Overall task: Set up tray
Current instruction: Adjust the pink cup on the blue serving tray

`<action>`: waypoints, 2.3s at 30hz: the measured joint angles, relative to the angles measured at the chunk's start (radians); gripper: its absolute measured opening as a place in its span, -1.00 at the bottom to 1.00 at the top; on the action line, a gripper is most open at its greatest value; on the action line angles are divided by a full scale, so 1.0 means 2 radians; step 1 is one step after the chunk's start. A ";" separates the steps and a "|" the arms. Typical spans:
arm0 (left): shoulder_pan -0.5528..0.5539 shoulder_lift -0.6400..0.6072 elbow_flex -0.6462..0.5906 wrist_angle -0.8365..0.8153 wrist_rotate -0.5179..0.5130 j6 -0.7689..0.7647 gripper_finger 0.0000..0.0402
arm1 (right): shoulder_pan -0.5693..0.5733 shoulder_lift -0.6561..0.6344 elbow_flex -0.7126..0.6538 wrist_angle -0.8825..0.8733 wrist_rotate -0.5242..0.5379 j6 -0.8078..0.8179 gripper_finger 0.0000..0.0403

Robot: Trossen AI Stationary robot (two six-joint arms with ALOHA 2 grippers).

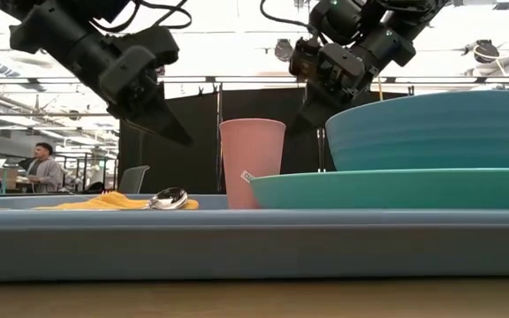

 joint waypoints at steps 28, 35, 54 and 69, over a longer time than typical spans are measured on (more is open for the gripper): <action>0.011 0.003 0.000 0.015 0.026 0.002 -0.98 | 0.023 0.058 -0.001 0.048 0.008 0.013 -1.00; 0.011 0.003 0.000 0.015 0.026 0.008 -0.92 | 0.024 0.058 -0.001 0.068 -0.019 0.006 -1.00; 0.012 0.003 0.000 0.011 0.038 0.010 -0.91 | 0.018 0.057 -0.001 0.070 0.022 -0.006 -1.00; 0.012 0.003 0.000 0.012 0.039 0.012 -0.94 | 0.033 0.057 -0.001 0.091 -0.033 0.002 -1.00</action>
